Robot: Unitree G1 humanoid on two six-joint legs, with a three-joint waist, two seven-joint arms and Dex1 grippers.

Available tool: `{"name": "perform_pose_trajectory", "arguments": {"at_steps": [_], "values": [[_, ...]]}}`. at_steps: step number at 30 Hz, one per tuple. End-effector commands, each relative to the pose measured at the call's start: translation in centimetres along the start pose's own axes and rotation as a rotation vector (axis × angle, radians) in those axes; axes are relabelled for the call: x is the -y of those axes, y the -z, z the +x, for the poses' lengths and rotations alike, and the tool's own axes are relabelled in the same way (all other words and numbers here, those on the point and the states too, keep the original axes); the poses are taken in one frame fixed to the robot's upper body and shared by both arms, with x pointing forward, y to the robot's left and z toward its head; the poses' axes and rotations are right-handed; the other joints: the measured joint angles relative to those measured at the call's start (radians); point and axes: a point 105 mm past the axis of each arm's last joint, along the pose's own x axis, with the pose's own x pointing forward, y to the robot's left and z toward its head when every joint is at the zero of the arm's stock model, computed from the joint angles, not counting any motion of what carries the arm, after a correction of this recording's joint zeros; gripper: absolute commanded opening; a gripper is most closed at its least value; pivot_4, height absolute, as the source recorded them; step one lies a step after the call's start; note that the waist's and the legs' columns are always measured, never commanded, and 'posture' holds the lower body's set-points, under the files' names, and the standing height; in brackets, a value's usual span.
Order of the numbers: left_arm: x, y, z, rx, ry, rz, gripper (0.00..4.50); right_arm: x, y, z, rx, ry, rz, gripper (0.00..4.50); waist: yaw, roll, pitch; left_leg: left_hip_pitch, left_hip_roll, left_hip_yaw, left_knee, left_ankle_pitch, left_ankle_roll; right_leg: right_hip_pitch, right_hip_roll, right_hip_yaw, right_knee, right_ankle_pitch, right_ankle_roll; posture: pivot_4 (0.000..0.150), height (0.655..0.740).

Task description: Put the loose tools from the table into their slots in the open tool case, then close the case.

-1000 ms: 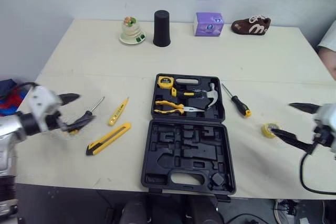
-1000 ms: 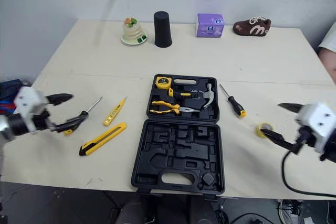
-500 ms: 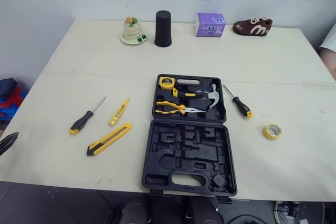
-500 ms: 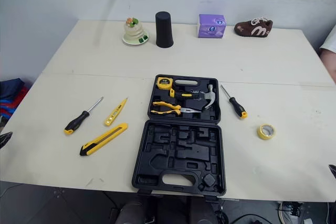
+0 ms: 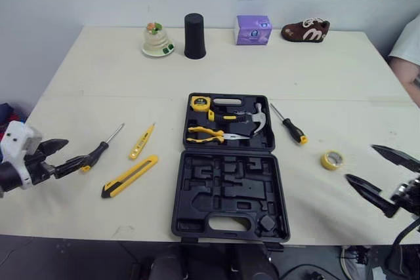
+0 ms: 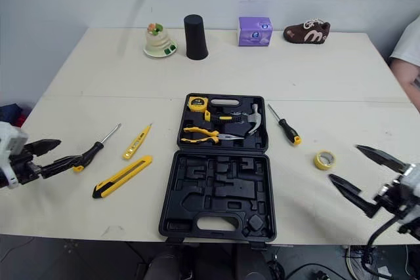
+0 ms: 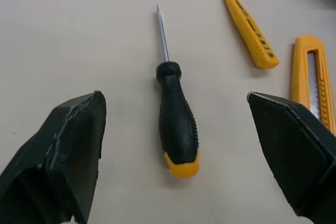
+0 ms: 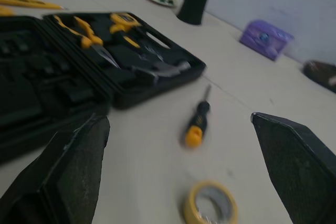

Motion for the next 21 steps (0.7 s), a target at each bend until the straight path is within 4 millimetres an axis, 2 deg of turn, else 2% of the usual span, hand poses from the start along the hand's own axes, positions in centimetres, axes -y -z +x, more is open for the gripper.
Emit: {"name": "perform_pose_trajectory", "arguments": {"at_steps": [1,4,8,10,11,13,14,17,21], "values": [[0.0,-0.1,1.1,-0.06,-0.022,0.023,4.5,-2.2,-2.4,3.0,0.117,-0.117,-0.023,4.48,0.002,0.0,0.0,0.0,0.0,0.0,0.001,0.0,0.0,-0.001,0.0,-0.001,0.001,0.0,0.0,0.15,0.74],[0.1,1.0,1.8,-0.12,-0.011,0.046,4.5,-3.2,-3.0,4.5,0.149,-0.169,-0.035,4.48,0.003,-0.001,0.0,-0.001,-0.001,0.0,0.002,0.0,0.0,0.0,0.0,-0.006,0.001,0.0,0.0,0.15,0.74],[-1.0,2.3,2.7,-0.176,-0.072,0.061,4.5,-3.5,-3.5,5.4,0.161,-0.196,-0.046,4.48,0.006,-0.001,0.0,-0.002,-0.002,0.001,0.003,0.002,0.006,-0.001,-0.001,-0.007,0.0,0.0,0.0,0.15,0.74],[-1.0,2.7,2.9,-0.2,-0.069,0.105,3.98,-3.5,-3.8,5.7,0.168,-0.197,-0.055,4.5,0.008,-0.002,0.0,-0.002,-0.002,0.001,0.003,0.002,0.006,-0.001,-0.002,-0.008,0.0,0.0,0.0,0.15,0.74],[-0.6,2.9,3.3,-0.192,-0.052,0.059,3.69,-3.5,-4.1,6.1,0.173,-0.198,-0.059,4.5,0.01,-0.002,0.0,-0.002,-0.002,0.0,0.003,0.002,0.006,0.0,-0.002,-0.008,0.0,0.0,0.0,0.15,0.74],[-0.1,3.2,4.0,-0.18,-0.024,0.033,2.67,-3.5,-4.4,6.6,0.177,-0.201,-0.065,4.5,0.011,-0.001,0.0,-0.002,-0.002,0.0,0.003,0.002,0.007,0.0,-0.002,-0.008,0.001,0.0,0.0,0.15,0.74],[-0.1,3.1,4.2,-0.172,-0.024,0.024,2.33,-3.5,-4.5,6.8,0.175,-0.205,-0.068,4.5,0.013,-0.001,0.0,-0.001,-0.002,0.0,0.003,0.001,0.007,0.0,-0.002,-0.008,0.001,0.0,0.0,0.15,0.74],[-0.3,1.6,4.1,-0.101,-0.019,0.021,1.1,-3.5,-4.6,7.0,0.162,-0.204,-0.067,4.5,0.026,-0.001,0.0,-0.001,-0.001,-0.001,0.003,0.002,0.009,-0.001,-0.002,-0.008,0.002,0.0,0.0,0.15,0.74],[0.7,-3.1,3.1,0.087,0.067,0.198,1.03,-2.8,-4.3,6.3,0.107,-0.164,-0.081,4.5,0.028,-0.002,-0.001,-0.004,-0.001,-0.002,0.003,0.003,0.008,-0.001,-0.002,-0.009,0.001,0.0,0.0,0.15,0.74]]}}
